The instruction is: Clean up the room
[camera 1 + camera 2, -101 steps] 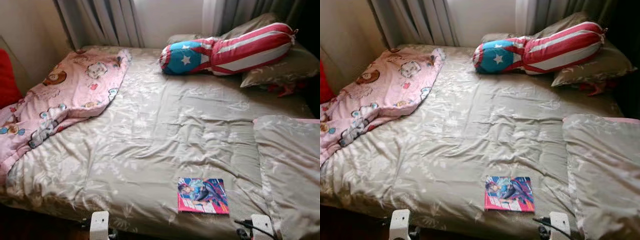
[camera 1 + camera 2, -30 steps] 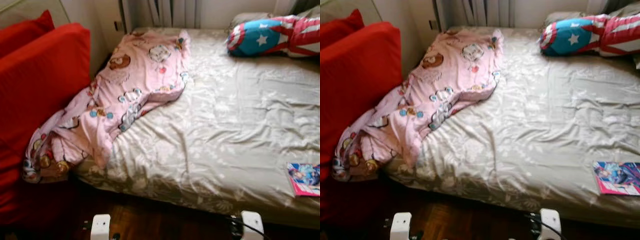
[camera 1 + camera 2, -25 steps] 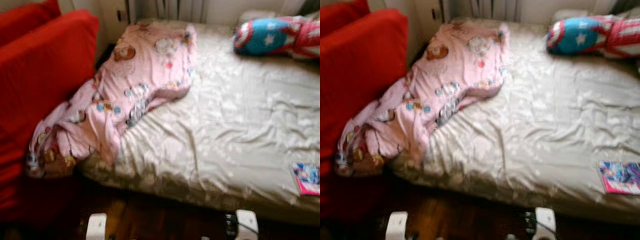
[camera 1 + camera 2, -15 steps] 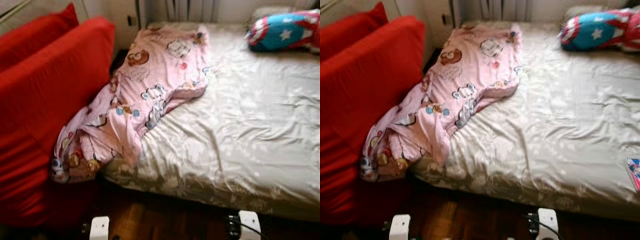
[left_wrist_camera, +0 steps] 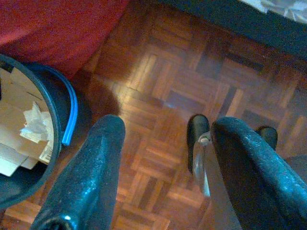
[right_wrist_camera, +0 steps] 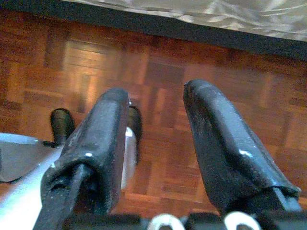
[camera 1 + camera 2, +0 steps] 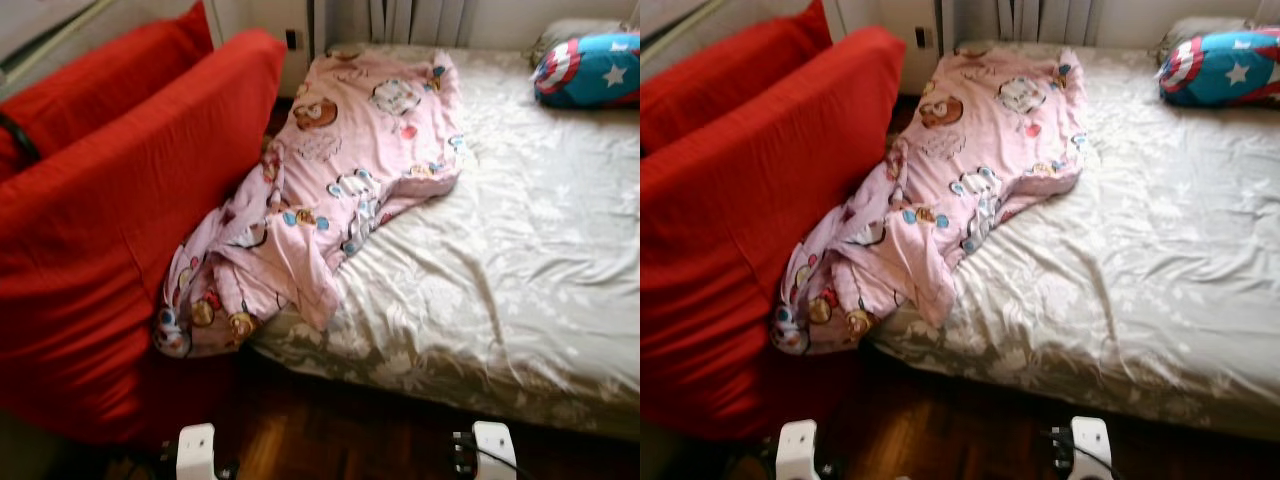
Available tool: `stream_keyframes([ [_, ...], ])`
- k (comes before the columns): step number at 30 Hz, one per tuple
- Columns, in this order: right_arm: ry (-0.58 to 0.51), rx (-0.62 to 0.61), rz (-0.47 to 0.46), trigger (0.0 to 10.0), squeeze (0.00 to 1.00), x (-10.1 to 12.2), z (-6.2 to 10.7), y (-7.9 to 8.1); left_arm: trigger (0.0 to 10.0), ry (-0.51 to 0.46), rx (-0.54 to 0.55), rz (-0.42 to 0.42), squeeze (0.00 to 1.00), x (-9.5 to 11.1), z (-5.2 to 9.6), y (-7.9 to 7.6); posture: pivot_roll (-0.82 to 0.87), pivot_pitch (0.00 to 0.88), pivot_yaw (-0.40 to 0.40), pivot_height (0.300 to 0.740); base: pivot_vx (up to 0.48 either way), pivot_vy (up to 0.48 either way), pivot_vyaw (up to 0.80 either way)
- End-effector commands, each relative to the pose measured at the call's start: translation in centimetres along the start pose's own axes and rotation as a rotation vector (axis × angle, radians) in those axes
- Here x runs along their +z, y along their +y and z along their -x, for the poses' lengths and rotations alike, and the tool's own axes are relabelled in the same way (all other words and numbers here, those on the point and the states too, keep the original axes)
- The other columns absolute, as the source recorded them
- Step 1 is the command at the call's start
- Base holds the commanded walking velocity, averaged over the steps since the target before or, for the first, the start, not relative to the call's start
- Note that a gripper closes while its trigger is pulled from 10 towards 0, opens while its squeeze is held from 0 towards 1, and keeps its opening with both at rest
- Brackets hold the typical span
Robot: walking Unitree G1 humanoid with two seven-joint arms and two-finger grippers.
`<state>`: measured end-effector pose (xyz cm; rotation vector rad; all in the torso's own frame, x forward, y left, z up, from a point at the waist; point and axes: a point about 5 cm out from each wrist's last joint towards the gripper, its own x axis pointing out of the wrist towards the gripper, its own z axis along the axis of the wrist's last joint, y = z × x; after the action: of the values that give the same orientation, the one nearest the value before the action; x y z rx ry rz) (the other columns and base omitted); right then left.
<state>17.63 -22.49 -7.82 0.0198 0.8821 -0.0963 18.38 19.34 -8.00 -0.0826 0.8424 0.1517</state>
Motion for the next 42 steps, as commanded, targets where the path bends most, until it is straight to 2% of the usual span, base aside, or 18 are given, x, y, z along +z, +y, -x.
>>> stream_keyframes([
  [1, 0.015, -0.009, -0.003, 10.0, 0.0, -0.2, 0.1, -0.7, 10.0, 0.032, 0.009, 0.024, 0.0, -1.0, 0.3, 0.4, -0.12, 0.145, 0.048, 0.74, 0.0, 0.0, 0.8],
  [15, 0.017, -0.016, -0.007, 10.0, 0.0, -0.1, 0.2, -1.4, 10.0, 0.04, 0.003, 0.037, 0.0, -1.2, 0.3, 0.3, -0.13, 0.143, 0.043, 0.74, 0.0, 0.0, 0.8],
  [23, -0.002, -0.002, -0.01, 10.0, 0.0, 0.5, -0.1, -0.5, 10.0, 0.031, 0.01, 0.044, 0.0, -0.9, 0.2, 0.3, -0.12, 0.156, 0.038, 0.74, 0.0, 0.0, 0.64],
  [34, -0.022, 0.01, -0.052, 10.0, 0.0, 0.3, -0.2, 0.8, 10.0, 0.03, 0.008, 0.029, 0.0, -0.8, 0.2, 0.4, -0.12, 0.157, 0.039, 0.74, 0.067, 0.0, 0.0],
  [42, -0.025, 0.007, -0.06, 10.0, 0.0, 0.3, -0.1, 0.6, 10.0, 0.026, 0.011, 0.031, 0.0, -0.7, 0.2, 0.4, -0.13, 0.152, 0.034, 0.74, 0.282, 0.0, 0.0],
])
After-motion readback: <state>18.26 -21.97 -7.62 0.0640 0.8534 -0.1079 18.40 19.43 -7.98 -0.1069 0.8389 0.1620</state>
